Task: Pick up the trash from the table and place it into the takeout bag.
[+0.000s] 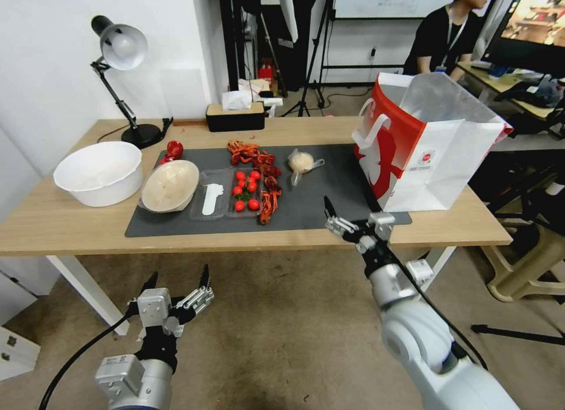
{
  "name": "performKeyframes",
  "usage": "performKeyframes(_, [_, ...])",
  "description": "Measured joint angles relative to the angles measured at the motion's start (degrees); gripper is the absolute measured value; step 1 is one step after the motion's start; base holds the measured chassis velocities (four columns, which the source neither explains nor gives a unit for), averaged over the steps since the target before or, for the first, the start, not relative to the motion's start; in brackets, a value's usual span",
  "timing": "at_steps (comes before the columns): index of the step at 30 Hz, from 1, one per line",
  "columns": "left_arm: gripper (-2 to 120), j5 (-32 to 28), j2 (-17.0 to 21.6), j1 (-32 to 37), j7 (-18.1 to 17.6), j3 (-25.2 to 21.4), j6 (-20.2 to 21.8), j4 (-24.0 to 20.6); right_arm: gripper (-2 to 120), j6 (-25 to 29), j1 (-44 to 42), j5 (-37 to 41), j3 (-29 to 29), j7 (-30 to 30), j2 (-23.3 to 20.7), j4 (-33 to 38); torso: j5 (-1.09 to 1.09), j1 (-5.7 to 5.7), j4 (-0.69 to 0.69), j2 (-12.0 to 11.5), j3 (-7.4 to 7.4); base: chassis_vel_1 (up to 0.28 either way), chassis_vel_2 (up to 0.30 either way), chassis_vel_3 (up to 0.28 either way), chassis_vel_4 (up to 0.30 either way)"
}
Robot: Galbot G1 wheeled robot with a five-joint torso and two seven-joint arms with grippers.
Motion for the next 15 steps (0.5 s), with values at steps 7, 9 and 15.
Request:
performKeyframes(7, [100, 0.0, 0.0, -0.2, 0.0, -0.3, 0.0, 0.2, 100, -2.2, 11.6, 3.3, -3.5, -0.8, -1.5, -7.6, 0.0, 0.01, 0.01, 0.0, 0.0, 0.0, 0.0, 0.0, 0.0])
performKeyframes(9, [100, 0.0, 0.0, -0.3, 0.0, -0.3, 0.0, 0.3, 100, -2.7, 13.3, 3.9, -4.0, -0.7, -1.5, -8.7, 0.0, 0.01, 0.01, 0.0, 0.01, 0.0, 0.0, 0.0, 0.0])
performKeyframes(15, [100, 0.0, -0.1, -0.4, 0.0, -0.8, -0.1, 0.3, 100, -5.8, 20.0, 6.3, -6.3, 0.7, -1.3, -12.4, -0.01, 0.01, 0.0, 0.0, 0.0, 0.0, 0.0, 0.0, 0.0])
